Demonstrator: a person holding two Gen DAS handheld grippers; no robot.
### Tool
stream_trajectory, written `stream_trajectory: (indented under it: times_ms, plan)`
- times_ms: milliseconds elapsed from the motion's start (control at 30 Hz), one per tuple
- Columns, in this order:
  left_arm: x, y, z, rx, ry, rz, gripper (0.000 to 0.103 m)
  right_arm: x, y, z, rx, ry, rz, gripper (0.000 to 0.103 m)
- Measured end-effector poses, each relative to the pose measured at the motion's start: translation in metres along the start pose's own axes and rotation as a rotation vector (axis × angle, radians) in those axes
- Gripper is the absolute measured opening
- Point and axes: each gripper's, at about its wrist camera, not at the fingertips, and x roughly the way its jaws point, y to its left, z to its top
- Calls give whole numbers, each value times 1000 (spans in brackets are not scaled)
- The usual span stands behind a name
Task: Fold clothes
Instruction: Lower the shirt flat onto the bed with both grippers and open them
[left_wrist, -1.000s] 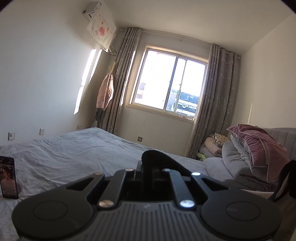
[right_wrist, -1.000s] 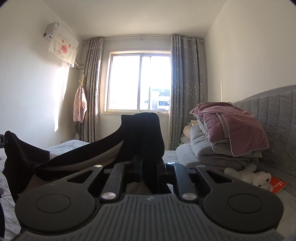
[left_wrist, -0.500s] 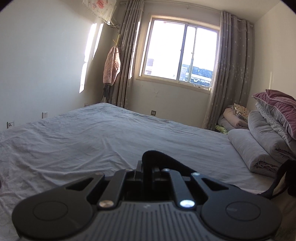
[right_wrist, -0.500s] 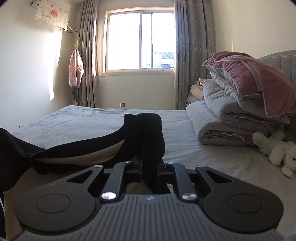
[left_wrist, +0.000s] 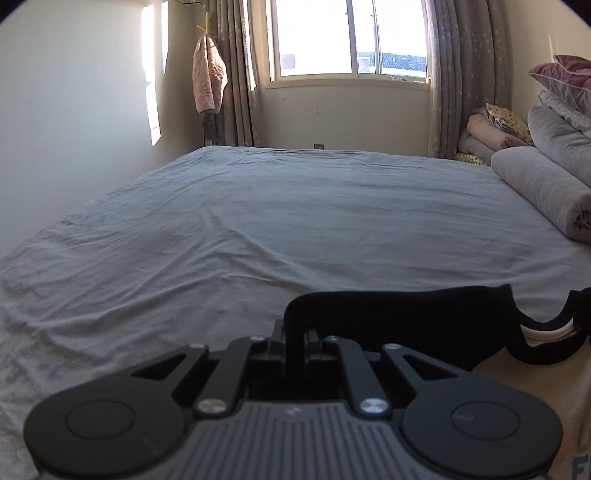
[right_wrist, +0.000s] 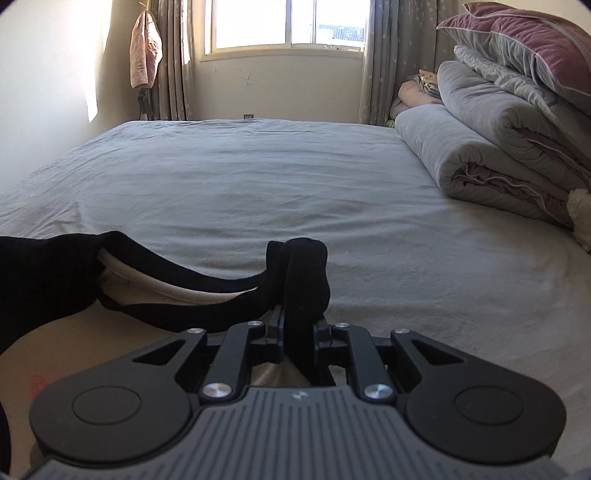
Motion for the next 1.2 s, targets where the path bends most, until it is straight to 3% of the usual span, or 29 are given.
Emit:
stream_trajectory:
  times_ms: [167,267,333,400,433,733,900,1000,1200]
  plan:
    - [17,-10,-9,69,54,16,12,18,3,-4,-34,65,-20,15]
    - [16,-12,-14,83,83,9,19,15,2,-4,-44,82,-35,34]
    - [11,-10,-14,88,93,-7,51,4,-3,-2,-38,66,-41,50]
    - [0,-8,-13,83,94,-27,63,-9,-12,2,-21,54,-28,61]
    - [-5,-7,-13,80,96,-39,63,-15,-18,4,-10,53,-17,64]
    - [-64,9,-21,-32,159,-149,71,-71,-70,-2,85,97,34,64]
    - [-93,14,-34,-33,203,-205,73,-97,-81,-31,107,154,50,64]
    - [-111,24,-45,-89,239,-242,73,-112,-83,-53,138,197,61,62]
    - [-138,34,-72,-143,306,-283,74,-138,-92,-90,296,232,125,57]
